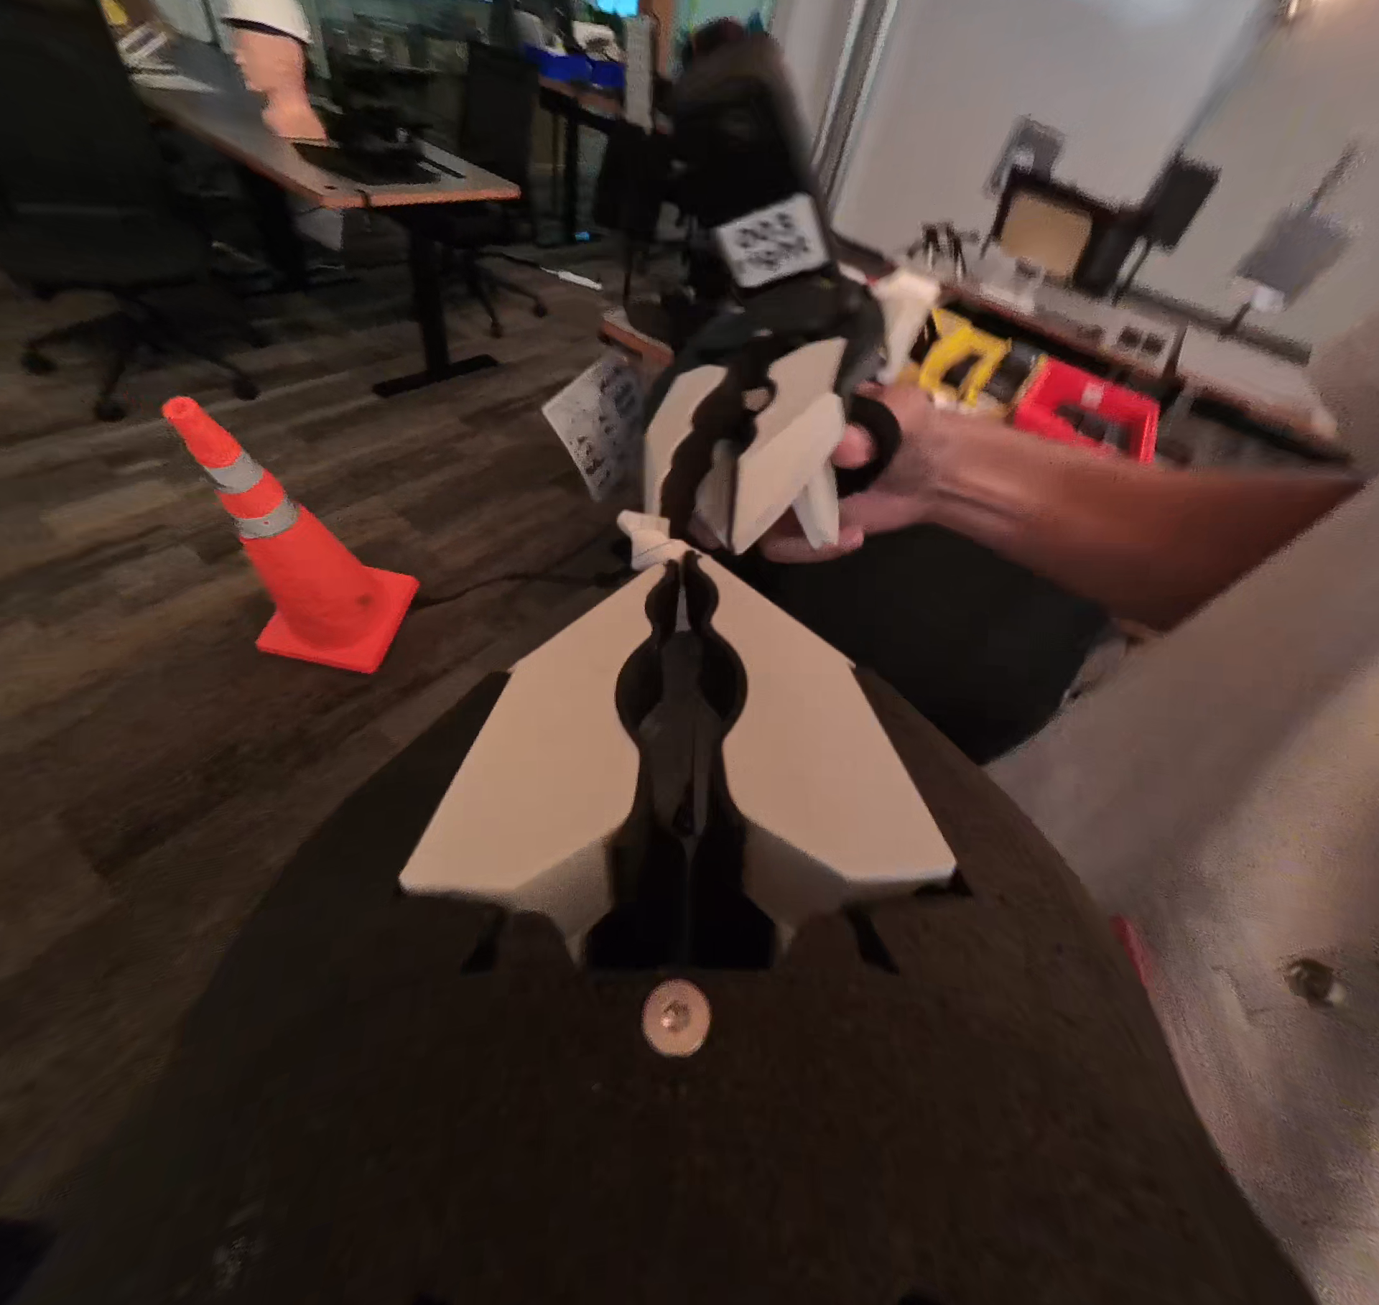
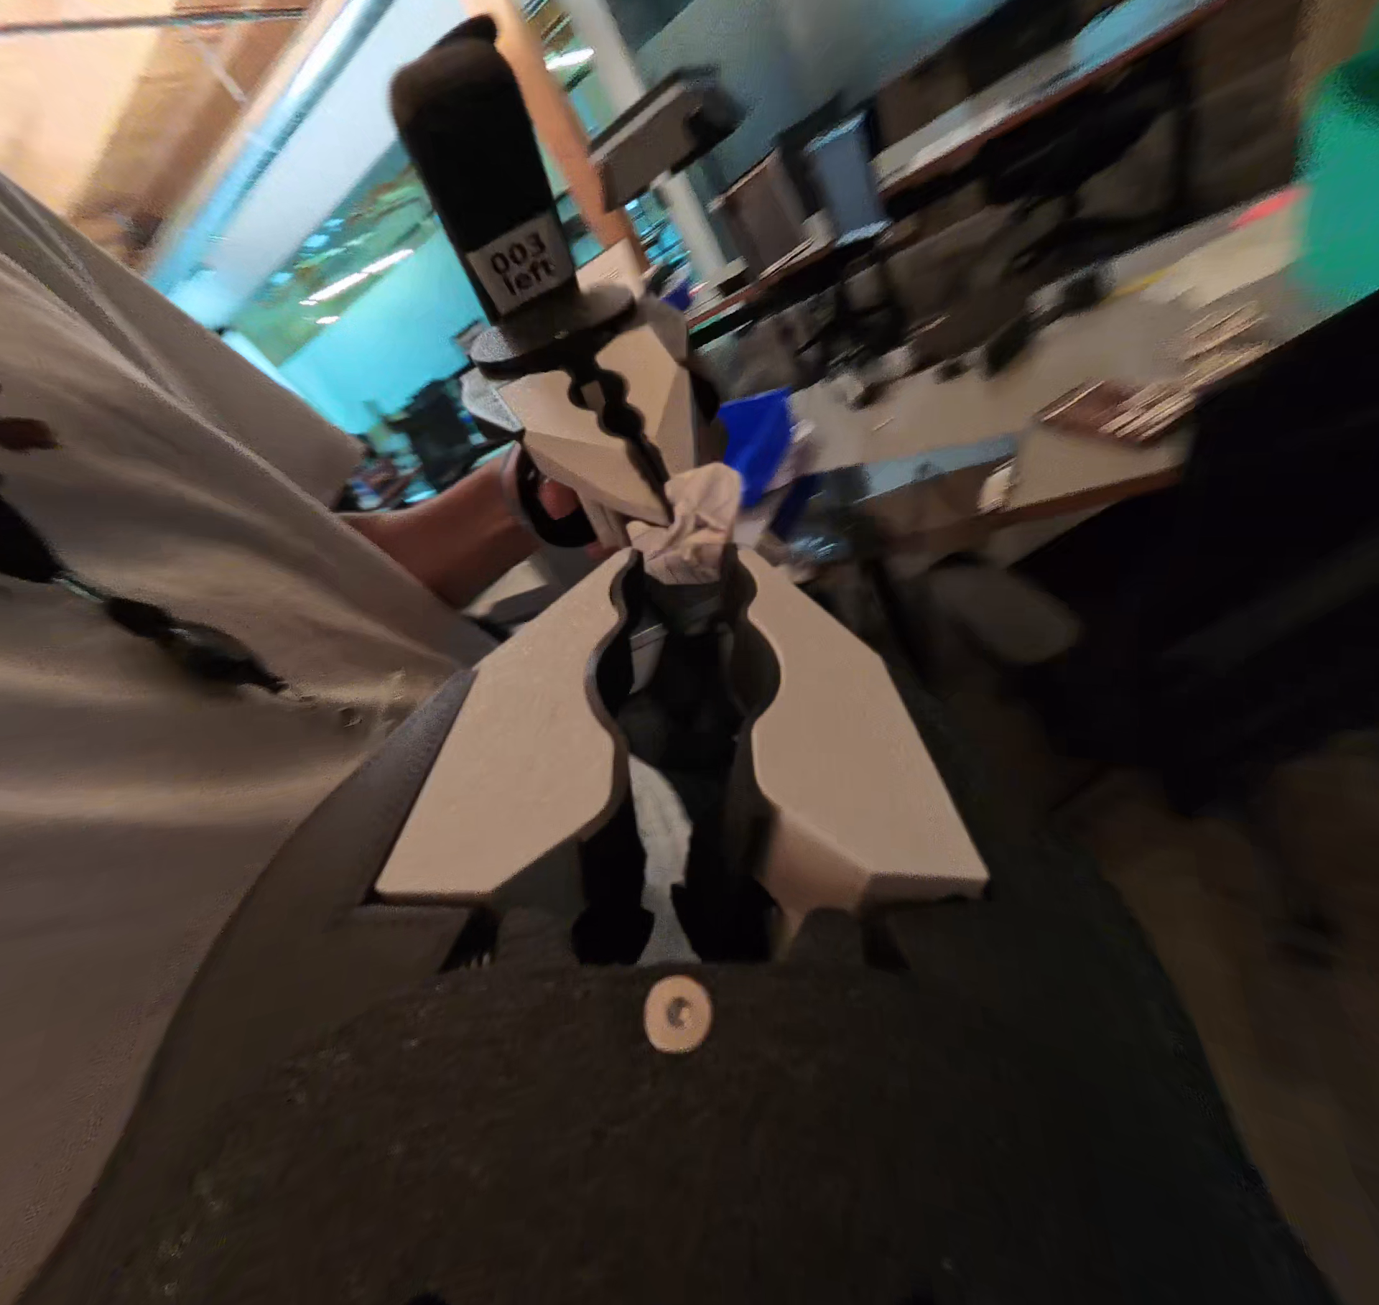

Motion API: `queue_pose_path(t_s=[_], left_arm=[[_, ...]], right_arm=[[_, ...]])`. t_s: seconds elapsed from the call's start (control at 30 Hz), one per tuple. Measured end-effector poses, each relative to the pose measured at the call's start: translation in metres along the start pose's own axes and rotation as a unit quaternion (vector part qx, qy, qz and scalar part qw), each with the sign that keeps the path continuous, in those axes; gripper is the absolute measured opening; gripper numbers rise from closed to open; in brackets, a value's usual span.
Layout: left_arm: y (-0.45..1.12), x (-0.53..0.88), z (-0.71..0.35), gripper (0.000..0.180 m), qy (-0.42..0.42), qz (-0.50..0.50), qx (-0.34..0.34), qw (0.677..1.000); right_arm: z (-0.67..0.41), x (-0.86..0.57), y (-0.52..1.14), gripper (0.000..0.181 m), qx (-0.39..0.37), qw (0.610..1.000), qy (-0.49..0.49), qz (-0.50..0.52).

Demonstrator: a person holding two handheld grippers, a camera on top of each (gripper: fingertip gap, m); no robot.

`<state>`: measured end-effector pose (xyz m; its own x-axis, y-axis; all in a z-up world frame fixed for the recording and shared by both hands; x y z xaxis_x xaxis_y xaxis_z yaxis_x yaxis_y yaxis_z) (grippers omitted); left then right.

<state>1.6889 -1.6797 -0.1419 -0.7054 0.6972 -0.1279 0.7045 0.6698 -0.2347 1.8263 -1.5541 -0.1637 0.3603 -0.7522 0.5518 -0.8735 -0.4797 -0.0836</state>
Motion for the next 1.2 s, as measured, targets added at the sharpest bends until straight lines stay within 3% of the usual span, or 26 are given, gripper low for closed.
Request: queue_pose_path(t_s=[0.07, 0.17, 0.27, 0.43, 0.6, 0.73, 0.9, 1.1, 1.2], left_arm=[[0.018, 0.066, -0.016, 0.001, -0.085, 0.006, -0.02, 0.996], [0.046, 0.155, -0.034, 0.001, -0.192, 0.049, -0.071, 0.978], [0.074, 0.242, -0.045, 0.0, -0.284, 0.143, -0.127, 0.94], [0.12, 0.38, -0.062, 0.001, -0.182, 0.175, -0.117, 0.961], [0.169, 0.541, -0.083, 0.0, -0.122, 0.097, -0.089, 0.984], [0.207, 0.657, -0.103, 0.0, -0.095, 0.029, -0.031, 0.995], [0.246, 0.794, -0.127, 0.001, -0.171, 0.0, -0.022, 0.985], [0.279, 0.991, -0.127, 0.018, -0.245, -0.077, -0.1, 0.961], [0.296, 1.096, -0.142, 0.02, -0.244, -0.119, -0.122, 0.955]], right_arm=[[-0.042, -0.042, -0.01, 0.035, -0.018, 0.995, -0.07, 0.064], [-0.095, -0.098, -0.009, 0.034, 0.006, 0.967, -0.212, 0.141], [-0.142, -0.166, -0.01, 0.034, -0.019, 0.957, -0.255, 0.139], [-0.207, -0.309, -0.003, 0.04, 0.032, 0.981, -0.185, 0.056], [-0.287, -0.469, 0.001, 0.023, 0.063, 0.987, -0.133, 0.059], [-0.353, -0.589, 0.002, 0.017, 0.115, 0.989, -0.074, 0.051], [-0.435, -0.721, 0.002, 0.013, 0.157, 0.982, -0.099, 0.02], [-0.542, -0.923, 0.018, 0.006, 0.18, 0.974, -0.138, -0.008], [-0.609, -1.019, 0.036, 0.006, 0.188, 0.973, -0.129, -0.046]])
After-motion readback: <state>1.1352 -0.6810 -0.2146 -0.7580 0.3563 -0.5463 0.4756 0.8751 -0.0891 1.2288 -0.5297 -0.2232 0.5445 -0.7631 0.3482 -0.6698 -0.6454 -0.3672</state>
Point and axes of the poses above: each gripper's, where its closed fingertips meet, y out along the fingers, z out of its underside, x = y × z across the jaws, the point moved 9 cm from there along -y, back along the fingers, and after that the axes turned 4 degrees about y, right-handed, at the moved point
